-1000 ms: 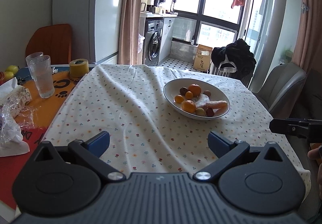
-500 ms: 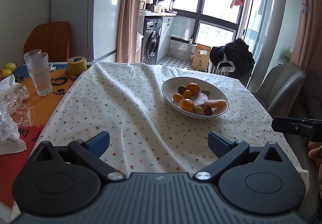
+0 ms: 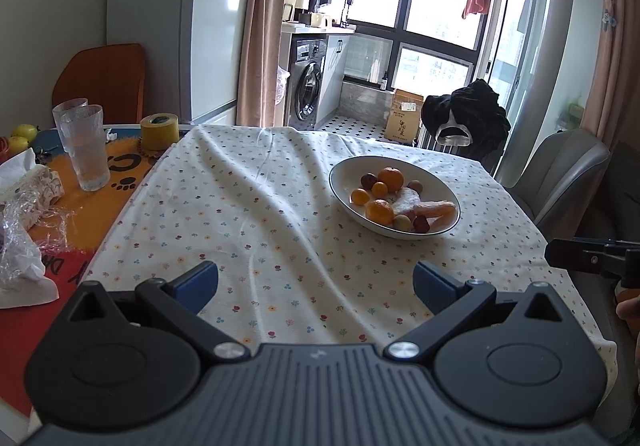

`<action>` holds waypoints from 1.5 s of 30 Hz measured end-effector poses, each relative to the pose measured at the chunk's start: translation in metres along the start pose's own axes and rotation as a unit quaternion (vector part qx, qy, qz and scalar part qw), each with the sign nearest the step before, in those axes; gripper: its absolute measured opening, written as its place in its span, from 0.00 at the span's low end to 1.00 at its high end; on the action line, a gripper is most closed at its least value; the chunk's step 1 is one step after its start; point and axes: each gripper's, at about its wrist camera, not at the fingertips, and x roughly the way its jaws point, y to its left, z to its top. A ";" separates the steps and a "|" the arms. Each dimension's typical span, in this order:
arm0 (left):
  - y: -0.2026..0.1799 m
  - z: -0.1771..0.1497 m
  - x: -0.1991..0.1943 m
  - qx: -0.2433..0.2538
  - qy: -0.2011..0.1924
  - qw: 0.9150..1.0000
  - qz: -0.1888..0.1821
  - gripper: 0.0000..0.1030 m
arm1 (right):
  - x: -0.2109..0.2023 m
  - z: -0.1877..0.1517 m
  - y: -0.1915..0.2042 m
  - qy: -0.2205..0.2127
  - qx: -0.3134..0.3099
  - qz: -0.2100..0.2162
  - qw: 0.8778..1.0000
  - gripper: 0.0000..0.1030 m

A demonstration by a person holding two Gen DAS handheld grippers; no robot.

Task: Organize fruits

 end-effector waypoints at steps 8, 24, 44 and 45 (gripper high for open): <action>-0.001 0.000 0.000 0.005 0.001 1.000 0.001 1.00 | -0.002 0.000 0.000 -0.004 0.002 0.000 1.000 1.00; -0.003 -0.002 0.002 0.013 0.003 1.000 0.000 1.00 | -0.003 0.001 -0.003 -0.008 -0.002 -0.010 1.000 1.00; -0.003 -0.003 0.004 0.013 0.005 1.000 0.001 1.00 | -0.001 -0.002 0.002 -0.004 -0.008 -0.008 1.000 1.00; -0.003 -0.003 0.003 0.013 0.005 1.000 0.001 1.00 | -0.001 -0.002 0.002 -0.003 -0.008 -0.008 1.000 1.00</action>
